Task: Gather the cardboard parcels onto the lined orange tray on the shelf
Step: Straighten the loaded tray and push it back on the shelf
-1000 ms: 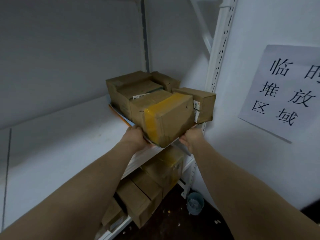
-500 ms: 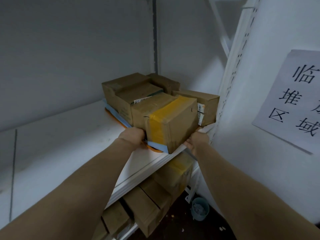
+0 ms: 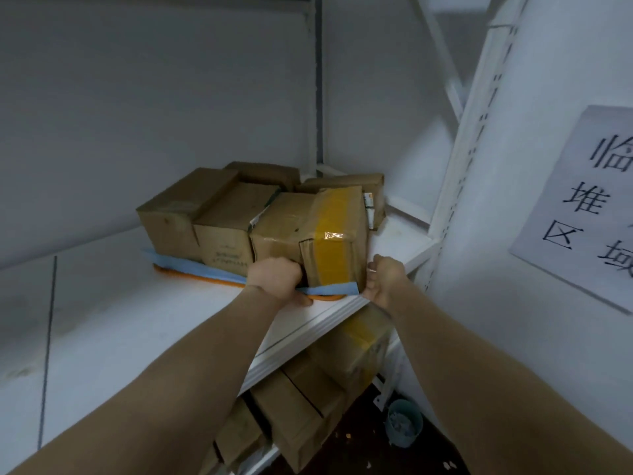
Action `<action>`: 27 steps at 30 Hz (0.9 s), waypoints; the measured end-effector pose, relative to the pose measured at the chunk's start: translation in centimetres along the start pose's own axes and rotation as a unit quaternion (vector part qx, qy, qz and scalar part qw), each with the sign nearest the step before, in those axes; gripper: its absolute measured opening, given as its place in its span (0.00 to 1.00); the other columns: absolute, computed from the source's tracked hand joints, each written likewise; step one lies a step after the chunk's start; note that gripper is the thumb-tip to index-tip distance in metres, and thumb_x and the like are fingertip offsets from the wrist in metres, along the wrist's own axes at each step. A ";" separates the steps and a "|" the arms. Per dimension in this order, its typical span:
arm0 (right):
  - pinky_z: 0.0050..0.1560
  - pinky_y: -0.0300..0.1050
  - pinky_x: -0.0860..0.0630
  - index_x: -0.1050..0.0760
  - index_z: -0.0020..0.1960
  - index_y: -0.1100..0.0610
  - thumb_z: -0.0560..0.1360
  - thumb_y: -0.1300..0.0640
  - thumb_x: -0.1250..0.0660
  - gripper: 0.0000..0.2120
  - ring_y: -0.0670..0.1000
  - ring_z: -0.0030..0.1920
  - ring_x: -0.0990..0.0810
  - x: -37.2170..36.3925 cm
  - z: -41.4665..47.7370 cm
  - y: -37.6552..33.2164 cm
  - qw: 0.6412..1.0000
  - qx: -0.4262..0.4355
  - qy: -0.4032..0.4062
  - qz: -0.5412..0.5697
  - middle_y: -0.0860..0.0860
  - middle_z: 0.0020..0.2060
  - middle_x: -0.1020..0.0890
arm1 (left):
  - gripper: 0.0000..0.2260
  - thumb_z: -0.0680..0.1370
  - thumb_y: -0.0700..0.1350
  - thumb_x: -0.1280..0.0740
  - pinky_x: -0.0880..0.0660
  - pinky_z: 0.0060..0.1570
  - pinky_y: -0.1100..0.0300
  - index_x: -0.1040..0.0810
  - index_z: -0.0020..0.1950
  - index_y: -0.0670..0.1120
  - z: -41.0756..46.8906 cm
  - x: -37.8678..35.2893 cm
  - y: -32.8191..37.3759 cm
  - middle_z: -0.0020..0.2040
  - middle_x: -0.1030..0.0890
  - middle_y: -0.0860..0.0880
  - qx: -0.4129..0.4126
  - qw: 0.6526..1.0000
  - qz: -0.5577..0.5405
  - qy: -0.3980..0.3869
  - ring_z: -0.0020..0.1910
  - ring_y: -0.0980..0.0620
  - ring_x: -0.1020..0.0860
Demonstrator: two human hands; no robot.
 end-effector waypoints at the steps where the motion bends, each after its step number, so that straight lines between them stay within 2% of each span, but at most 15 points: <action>1: 0.43 0.58 0.19 0.29 0.64 0.64 0.82 0.57 0.48 0.17 0.65 0.52 0.19 0.4 -0.2 0.0 1.000 -0.009 0.001 -0.002 0.66 0.52 0.22 | 0.19 0.74 0.61 0.34 0.26 0.44 0.56 0.22 0.54 0.47 0.1 0.2 1.1 0.48 0.21 0.48 -0.002 1.000 0.001 0.007 0.51 0.47 0.21; 2: 0.43 0.59 0.19 0.33 0.68 0.63 0.83 0.55 0.48 0.18 0.64 0.54 0.20 0.9 -0.3 0.1 1.000 -0.017 -0.001 -0.005 0.65 0.57 0.23 | 0.17 0.76 0.58 0.35 0.26 0.45 0.55 0.22 0.55 0.47 0.2 0.3 2.2 0.51 0.21 0.47 -0.005 1.000 -0.001 0.016 0.53 0.46 0.21; 3: 0.43 0.58 0.20 0.35 0.70 0.63 0.83 0.54 0.49 0.19 0.64 0.54 0.20 1.3 -0.7 0.2 1.000 -0.027 -0.002 -0.008 0.64 0.59 0.23 | 0.14 0.78 0.55 0.36 0.26 0.46 0.54 0.22 0.57 0.47 0.3 0.4 2.9 0.54 0.21 0.47 -0.005 1.000 -0.004 0.024 0.54 0.46 0.22; 5: 0.45 0.55 0.22 0.37 0.70 0.66 0.83 0.55 0.49 0.20 0.63 0.52 0.20 2.1 -0.9 0.4 0.999 -0.041 -0.003 -0.020 0.66 0.58 0.23 | 0.13 0.80 0.52 0.38 0.26 0.48 0.54 0.22 0.57 0.46 0.3 0.3 3.7 0.56 0.21 0.46 -0.005 0.999 -0.024 0.031 0.56 0.45 0.22; 8: 0.47 0.54 0.21 0.34 0.68 0.70 0.83 0.57 0.48 0.19 0.64 0.52 0.21 2.3 -1.7 1.1 0.996 -0.075 -0.015 -0.041 0.67 0.56 0.23 | 0.20 0.76 0.62 0.38 0.27 0.43 0.56 0.21 0.52 0.46 -0.4 -0.4 2.5 0.51 0.20 0.46 0.005 0.997 -0.073 0.030 0.50 0.46 0.21; 10: 0.52 0.55 0.21 0.34 0.67 0.71 0.83 0.57 0.48 0.20 0.64 0.55 0.21 1.7 -2.4 1.3 0.995 -0.088 -0.027 -0.049 0.68 0.58 0.23 | 0.24 0.75 0.67 0.40 0.28 0.43 0.57 0.22 0.50 0.46 -1.2 -0.9 0.6 0.48 0.20 0.47 0.025 0.996 -0.080 0.024 0.48 0.47 0.22; 12: 0.59 0.57 0.23 0.36 0.68 0.71 0.83 0.60 0.49 0.19 0.65 0.58 0.22 0.9 -3.0 1.6 0.993 -0.103 -0.035 -0.037 0.68 0.61 0.24 | 0.25 0.75 0.67 0.41 0.27 0.45 0.57 0.22 0.52 0.46 -2.1 -1.2 -1.7 0.49 0.20 0.47 0.053 0.996 -0.075 0.016 0.50 0.47 0.22; 14: 0.63 0.58 0.25 0.38 0.70 0.71 0.82 0.61 0.48 0.19 0.65 0.61 0.24 0.1 -3.2 1.7 0.993 -0.114 -0.031 -0.012 0.68 0.63 0.26 | 0.21 0.78 0.61 0.41 0.26 0.51 0.55 0.22 0.56 0.46 -2.8 -1.3 -3.5 0.54 0.20 0.46 0.079 0.995 -0.060 0.011 0.55 0.46 0.22; 17: 0.65 0.57 0.27 0.38 0.70 0.69 0.82 0.63 0.45 0.19 0.64 0.64 0.26 -0.6 -2.9 1.3 0.992 -0.121 -0.021 0.020 0.66 0.64 0.27 | 0.15 0.82 0.46 0.44 0.27 0.57 0.52 0.23 0.62 0.44 -2.8 -1.5 -4.5 0.60 0.22 0.43 0.092 0.995 -0.024 0.006 0.60 0.43 0.24; 20: 0.65 0.59 0.28 0.40 0.73 0.65 0.82 0.59 0.46 0.21 0.63 0.66 0.28 -0.9 -1.7 0.7 0.991 -0.117 -0.006 0.066 0.64 0.67 0.29 | 0.14 0.82 0.42 0.46 0.27 0.57 0.52 0.25 0.63 0.43 -2.1 -1.2 -3.9 0.62 0.23 0.43 0.087 0.996 -0.014 0.002 0.61 0.43 0.24; 22: 0.63 0.58 0.26 0.39 0.73 0.62 0.81 0.58 0.46 0.21 0.62 0.64 0.26 -0.7 -0.6 0.2 0.993 -0.087 0.025 0.079 0.62 0.66 0.28 | 0.15 0.82 0.41 0.46 0.27 0.57 0.51 0.25 0.64 0.44 -1.3 -0.9 -3.0 0.62 0.23 0.43 0.082 0.997 -0.002 0.007 0.62 0.43 0.25; 26: 0.53 0.51 0.20 0.32 0.69 0.61 0.80 0.64 0.45 0.18 0.56 0.47 0.21 0.0 1.1 -0.9 0.994 -0.026 0.074 0.081 0.60 0.55 0.23 | 0.14 0.82 0.42 0.45 0.26 0.55 0.50 0.22 0.61 0.46 0.8 -0.8 0.3 0.60 0.22 0.44 0.061 0.998 0.016 0.010 0.59 0.43 0.23; 27: 0.53 0.52 0.20 0.32 0.68 0.63 0.80 0.65 0.44 0.17 0.57 0.49 0.20 -0.3 1.3 -0.8 0.995 -0.026 0.064 0.073 0.61 0.56 0.22 | 0.14 0.82 0.42 0.45 0.26 0.54 0.50 0.22 0.61 0.46 1.2 -0.7 1.0 0.59 0.22 0.44 0.054 0.998 0.017 0.012 0.58 0.43 0.23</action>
Point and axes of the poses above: each hand's wrist, its own z-axis towards the middle knuckle, its own x-axis out of the back of the hand, y = z × x, the point moved 5 cm from there along z, towards the middle knuckle
